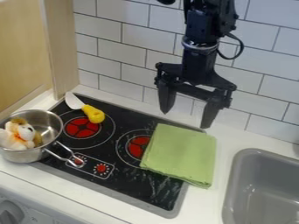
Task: Placed the green towel between two burners
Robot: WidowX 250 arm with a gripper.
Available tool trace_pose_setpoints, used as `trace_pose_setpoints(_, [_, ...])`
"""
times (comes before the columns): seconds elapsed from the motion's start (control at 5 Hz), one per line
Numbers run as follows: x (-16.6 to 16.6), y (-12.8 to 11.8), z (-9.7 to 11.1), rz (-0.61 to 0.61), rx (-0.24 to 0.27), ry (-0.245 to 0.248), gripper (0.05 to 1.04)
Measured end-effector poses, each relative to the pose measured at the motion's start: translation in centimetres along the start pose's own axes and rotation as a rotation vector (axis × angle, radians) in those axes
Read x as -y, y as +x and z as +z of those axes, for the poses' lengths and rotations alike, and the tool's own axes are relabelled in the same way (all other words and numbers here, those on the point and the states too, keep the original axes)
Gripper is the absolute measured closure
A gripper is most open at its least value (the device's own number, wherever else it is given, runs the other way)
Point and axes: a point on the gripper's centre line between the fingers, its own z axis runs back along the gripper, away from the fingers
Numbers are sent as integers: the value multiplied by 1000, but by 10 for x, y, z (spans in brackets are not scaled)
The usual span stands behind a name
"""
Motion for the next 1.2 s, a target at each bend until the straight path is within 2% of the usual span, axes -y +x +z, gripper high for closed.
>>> trace_pose_setpoints(0.2, [-2,-12,-14,1,-56,10,85])
trace_pose_setpoints(0.4, [-6,-10,-19,20,-34,1,85])
trace_pose_setpoints(0.6, [-6,-11,-28,-1,-60,4,85])
trace_pose_setpoints(0.8, [-10,-10,-35,4,-64,27,85])
trace_pose_setpoints(1.2, [-14,-4,-53,34,-78,17,85])
